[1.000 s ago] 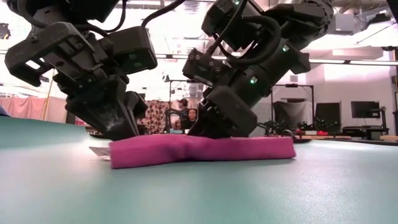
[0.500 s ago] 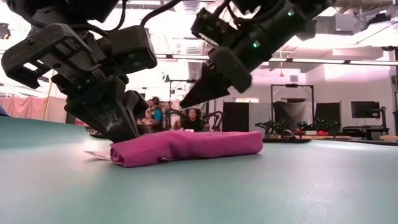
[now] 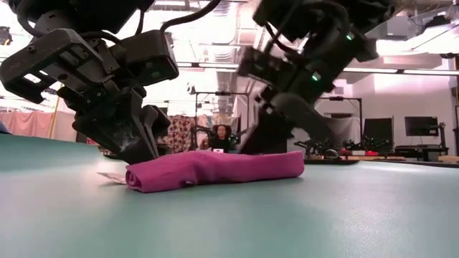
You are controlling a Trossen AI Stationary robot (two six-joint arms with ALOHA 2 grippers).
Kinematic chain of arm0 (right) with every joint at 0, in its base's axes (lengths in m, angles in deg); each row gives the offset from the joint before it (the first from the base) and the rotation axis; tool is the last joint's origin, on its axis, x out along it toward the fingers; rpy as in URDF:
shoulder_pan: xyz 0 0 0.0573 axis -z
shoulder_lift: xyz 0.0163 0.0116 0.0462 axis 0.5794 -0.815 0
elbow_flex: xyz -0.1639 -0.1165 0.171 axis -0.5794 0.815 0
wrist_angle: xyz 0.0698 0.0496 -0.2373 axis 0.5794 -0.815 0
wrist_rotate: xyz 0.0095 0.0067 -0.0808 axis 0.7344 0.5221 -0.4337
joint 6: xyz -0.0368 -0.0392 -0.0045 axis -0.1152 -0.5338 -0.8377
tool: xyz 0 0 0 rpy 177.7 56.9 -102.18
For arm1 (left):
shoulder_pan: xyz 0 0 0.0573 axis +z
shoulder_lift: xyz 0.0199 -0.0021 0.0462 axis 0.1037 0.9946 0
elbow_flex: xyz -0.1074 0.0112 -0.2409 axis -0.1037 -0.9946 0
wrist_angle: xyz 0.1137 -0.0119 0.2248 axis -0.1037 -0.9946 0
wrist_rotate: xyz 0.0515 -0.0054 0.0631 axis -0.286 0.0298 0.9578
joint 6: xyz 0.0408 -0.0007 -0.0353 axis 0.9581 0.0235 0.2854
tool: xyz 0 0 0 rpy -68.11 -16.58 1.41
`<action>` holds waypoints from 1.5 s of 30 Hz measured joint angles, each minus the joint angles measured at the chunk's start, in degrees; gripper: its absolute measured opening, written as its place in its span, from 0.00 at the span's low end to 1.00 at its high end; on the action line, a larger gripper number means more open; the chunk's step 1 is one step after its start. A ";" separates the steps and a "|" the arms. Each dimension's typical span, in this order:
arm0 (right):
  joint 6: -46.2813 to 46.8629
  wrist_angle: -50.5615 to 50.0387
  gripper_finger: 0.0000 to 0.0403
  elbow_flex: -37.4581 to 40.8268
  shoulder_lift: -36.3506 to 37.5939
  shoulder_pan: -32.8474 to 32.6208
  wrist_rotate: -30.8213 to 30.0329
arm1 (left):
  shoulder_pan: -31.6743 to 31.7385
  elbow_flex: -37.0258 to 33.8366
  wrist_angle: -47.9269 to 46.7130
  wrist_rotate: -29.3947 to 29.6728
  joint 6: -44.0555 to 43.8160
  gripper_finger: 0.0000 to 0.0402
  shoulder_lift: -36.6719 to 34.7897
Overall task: Roll towel
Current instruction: Roll the pink towel
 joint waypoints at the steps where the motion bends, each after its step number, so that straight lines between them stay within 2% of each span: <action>1: 0.36 0.05 0.01 0.79 0.00 0.47 0.11 | 0.00 0.00 -0.20 0.11 0.22 0.00 0.00; 8: 7.72 1.68 0.01 5.46 0.12 1.46 0.76 | -0.28 -0.02 -4.30 1.48 0.27 0.00 -2.95; 13: 10.46 2.96 0.01 6.27 0.15 -0.12 -0.48 | -0.44 -0.13 -9.58 5.74 -0.18 0.00 -9.14; 18: 15.47 3.15 0.01 6.31 0.15 -1.67 -1.90 | -1.52 -0.13 -12.22 12.50 -1.29 0.00 -14.72; 22: 20.21 3.03 0.01 6.33 0.11 -3.19 -3.19 | -6.48 -0.45 -2.01 22.54 1.83 0.00 -14.41; 24: 21.78 2.93 0.01 6.33 0.07 -4.02 -4.62 | -9.19 -0.71 4.67 26.66 4.19 0.00 -11.19; 26: 22.66 2.90 0.01 6.36 0.06 -4.57 -5.17 | -11.16 -0.85 9.49 28.38 5.64 0.00 -6.82; 29: 24.06 2.82 0.01 6.36 0.02 -5.11 -5.78 | -12.00 -0.80 15.70 28.54 6.40 0.00 -0.35; 33: 25.05 2.71 0.01 6.38 0.00 -5.62 -6.70 | -11.14 -0.85 16.27 28.83 3.64 0.00 5.25; 39: 25.78 2.73 0.01 6.38 0.00 -6.75 -6.84 | -10.92 -0.76 14.19 28.42 1.13 0.00 5.24; 43: 28.43 1.40 0.01 6.34 0.00 -7.89 -6.91 | -11.63 -0.68 8.09 24.04 -1.87 0.00 4.10; 45: 28.54 0.94 0.01 6.33 0.00 -8.57 -7.23 | -12.48 -0.68 6.73 24.04 -2.48 0.00 3.29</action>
